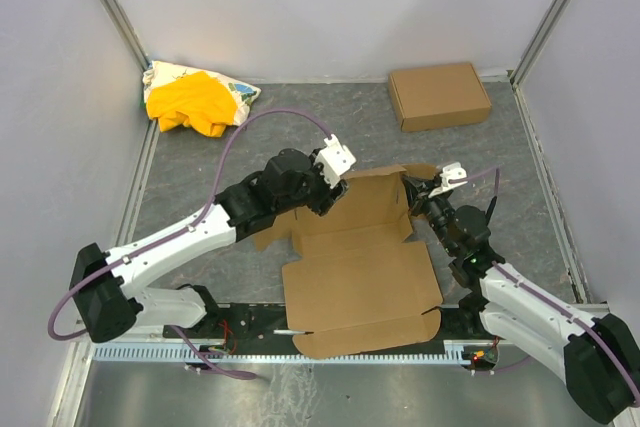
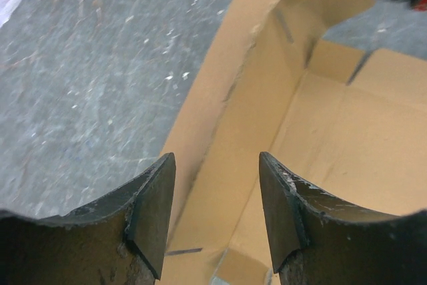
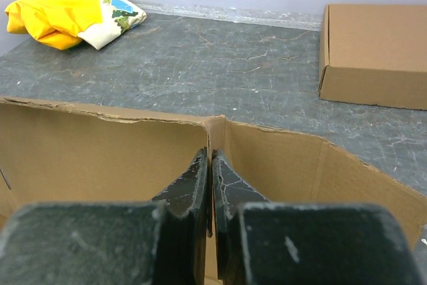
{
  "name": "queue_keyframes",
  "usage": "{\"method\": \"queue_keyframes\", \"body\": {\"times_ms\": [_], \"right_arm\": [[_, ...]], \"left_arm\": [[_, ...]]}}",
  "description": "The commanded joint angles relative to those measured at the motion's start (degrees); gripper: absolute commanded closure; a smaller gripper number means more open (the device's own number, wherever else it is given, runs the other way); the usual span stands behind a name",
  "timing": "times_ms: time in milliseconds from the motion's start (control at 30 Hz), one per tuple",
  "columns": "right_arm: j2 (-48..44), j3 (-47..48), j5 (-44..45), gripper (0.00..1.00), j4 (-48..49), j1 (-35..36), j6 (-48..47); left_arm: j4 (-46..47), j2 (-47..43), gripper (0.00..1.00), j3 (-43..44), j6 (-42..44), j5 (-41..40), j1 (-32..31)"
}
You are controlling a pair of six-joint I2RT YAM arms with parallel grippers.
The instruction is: Fold the paper box
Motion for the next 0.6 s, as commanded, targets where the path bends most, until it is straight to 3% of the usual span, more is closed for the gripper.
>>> {"method": "queue_keyframes", "body": {"times_ms": [0, 233, 333, 400, 433, 567], "right_arm": [[-1.7, 2.6, -0.8, 0.91, 0.4, 0.4, 0.3], [-2.5, 2.6, -1.1, 0.91, -0.8, 0.4, 0.4], [-2.2, 3.2, -1.2, 0.91, -2.0, 0.4, 0.9], [-2.0, 4.1, -1.4, 0.90, -3.6, 0.4, 1.4], [-1.9, 4.7, -1.3, 0.89, -5.0, 0.4, 1.8], [-1.5, 6.3, -1.9, 0.78, -8.4, 0.4, 2.4]], "left_arm": [[2.4, 1.4, 0.40, -0.8, 5.6, -13.9, -1.0], [8.9, 1.9, 0.44, -3.3, 7.9, -18.2, -1.4], [8.6, 3.4, 0.63, -3.0, 8.8, -18.8, -2.1], [8.6, 4.0, 0.88, -2.9, 9.6, -19.5, -2.6], [8.7, 4.3, 0.95, -2.8, 9.9, -20.6, -2.9], [11.3, 4.2, 0.97, -3.3, 12.4, -25.7, -4.2]]}}
